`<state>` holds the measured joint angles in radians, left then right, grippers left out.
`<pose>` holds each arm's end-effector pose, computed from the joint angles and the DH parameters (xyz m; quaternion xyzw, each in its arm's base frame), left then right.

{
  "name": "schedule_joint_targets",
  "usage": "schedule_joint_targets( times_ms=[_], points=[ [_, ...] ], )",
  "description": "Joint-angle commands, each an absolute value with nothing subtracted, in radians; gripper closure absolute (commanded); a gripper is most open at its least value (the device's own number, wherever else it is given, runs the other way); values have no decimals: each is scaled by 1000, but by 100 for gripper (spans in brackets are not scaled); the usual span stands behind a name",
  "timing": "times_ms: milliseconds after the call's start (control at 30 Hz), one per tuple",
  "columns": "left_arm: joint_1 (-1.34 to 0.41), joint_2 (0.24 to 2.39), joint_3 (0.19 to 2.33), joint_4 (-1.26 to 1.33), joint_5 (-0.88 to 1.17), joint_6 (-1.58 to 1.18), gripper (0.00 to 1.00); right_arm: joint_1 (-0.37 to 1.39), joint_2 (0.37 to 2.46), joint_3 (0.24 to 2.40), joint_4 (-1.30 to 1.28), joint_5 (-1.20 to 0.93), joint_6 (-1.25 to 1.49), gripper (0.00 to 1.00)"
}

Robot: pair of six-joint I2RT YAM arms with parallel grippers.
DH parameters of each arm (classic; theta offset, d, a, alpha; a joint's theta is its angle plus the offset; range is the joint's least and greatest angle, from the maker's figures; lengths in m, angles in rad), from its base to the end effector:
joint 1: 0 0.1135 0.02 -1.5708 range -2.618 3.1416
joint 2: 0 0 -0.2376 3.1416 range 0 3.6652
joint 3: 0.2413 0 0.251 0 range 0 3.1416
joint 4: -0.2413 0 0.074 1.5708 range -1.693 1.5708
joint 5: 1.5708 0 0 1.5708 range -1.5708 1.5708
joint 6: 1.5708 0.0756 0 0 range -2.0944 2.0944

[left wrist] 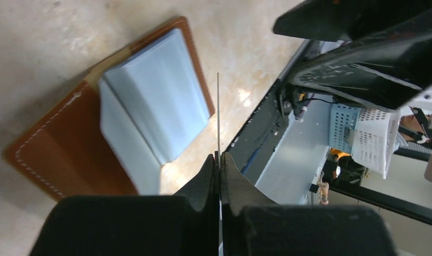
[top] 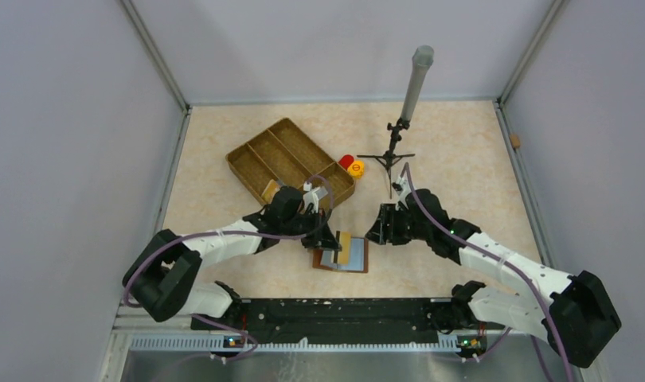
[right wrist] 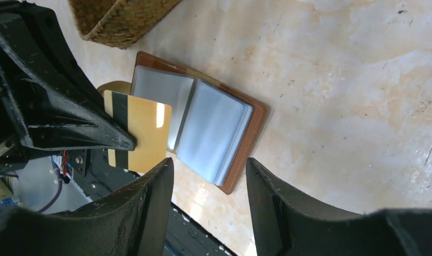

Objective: Put the credit cards into the card holder
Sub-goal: Insert the credit card into the card holder.

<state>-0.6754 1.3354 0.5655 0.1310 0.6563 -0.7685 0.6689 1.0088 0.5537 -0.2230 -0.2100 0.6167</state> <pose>0.1966 -0.2166 0.1381 0.1053 0.8515 -0.4972 0.1289 0.1894 0.1698 0.1685 -0.0686 0.8956 0.3330 0.2869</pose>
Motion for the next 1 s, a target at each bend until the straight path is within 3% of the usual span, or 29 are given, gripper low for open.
schedule_joint_targets(
  times_ms=[0,533,967],
  points=[
    [-678,1395,618,64,614,-738,100,662,1016,538,-143,-193,684,49],
    [-669,1438,616,-50,538,-678,100,769,1200,534,-89,-128,703,55],
    [-645,1445,554,79,592,-728,100,848,1354,575,-78,-53,724,64]
  ],
)
